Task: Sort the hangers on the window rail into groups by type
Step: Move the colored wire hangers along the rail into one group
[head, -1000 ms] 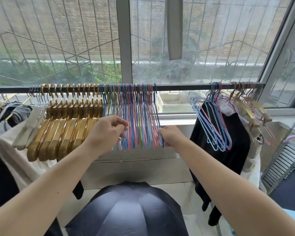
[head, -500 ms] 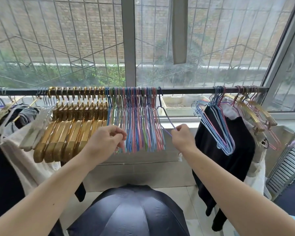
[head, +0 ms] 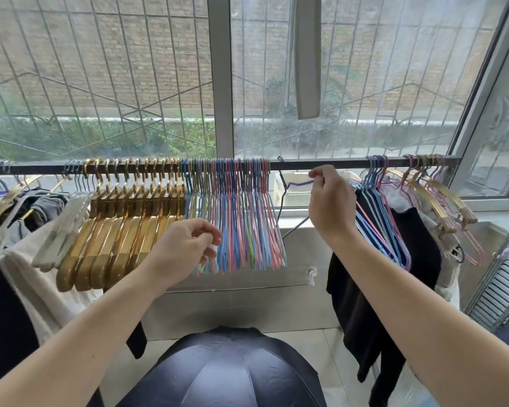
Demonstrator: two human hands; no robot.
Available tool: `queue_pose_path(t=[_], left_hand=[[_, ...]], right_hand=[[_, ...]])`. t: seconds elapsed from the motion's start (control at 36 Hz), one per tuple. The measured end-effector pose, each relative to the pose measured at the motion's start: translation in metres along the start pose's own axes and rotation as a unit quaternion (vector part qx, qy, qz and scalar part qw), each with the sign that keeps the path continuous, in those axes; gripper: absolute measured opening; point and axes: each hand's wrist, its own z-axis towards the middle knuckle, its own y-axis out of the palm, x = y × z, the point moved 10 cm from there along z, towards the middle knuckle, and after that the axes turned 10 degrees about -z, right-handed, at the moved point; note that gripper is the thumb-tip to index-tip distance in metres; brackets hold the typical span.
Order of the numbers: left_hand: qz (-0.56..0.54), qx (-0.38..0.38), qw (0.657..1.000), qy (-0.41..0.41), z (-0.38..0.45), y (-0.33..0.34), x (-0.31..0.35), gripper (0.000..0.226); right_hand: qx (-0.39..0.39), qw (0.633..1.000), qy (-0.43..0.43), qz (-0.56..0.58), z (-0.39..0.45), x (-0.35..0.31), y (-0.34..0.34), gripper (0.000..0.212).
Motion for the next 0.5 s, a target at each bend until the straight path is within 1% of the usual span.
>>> queue_pose_path(t=[0.06,0.11,0.19,0.28,0.39,0.44,0.5], left_hand=[[0.001,0.0,1.0,0.003,0.0,-0.002,0.001,0.022],[0.001,0.001,1.0,0.004,-0.001,-0.002,0.002,0.022],[-0.001,-0.002,1.0,0.004,-0.004,-0.001,0.002,0.022],[-0.008,-0.008,1.0,0.001,-0.01,0.001,0.0,0.021],[-0.002,-0.013,1.0,0.013,-0.026,0.003,-0.004,0.021],[-0.005,-0.016,1.0,0.015,-0.041,0.007,-0.012,0.021],[-0.012,-0.026,1.0,0.0,-0.058,0.013,-0.03,0.022]], right_hand=[[-0.001,1.0,0.001,-0.02,0.014,-0.006,-0.001,0.032],[-0.02,0.999,0.001,-0.047,0.031,-0.01,0.004,0.034],[-0.068,0.993,0.01,-0.098,0.054,-0.01,0.02,0.038],[-0.122,0.98,0.019,-0.157,0.064,-0.001,0.039,0.032],[-0.174,0.964,0.023,-0.201,0.041,0.032,0.057,0.032],[-0.21,0.953,0.031,-0.218,0.014,0.06,0.069,0.03],[-0.259,0.937,0.045,-0.231,-0.021,0.085,0.083,0.026]])
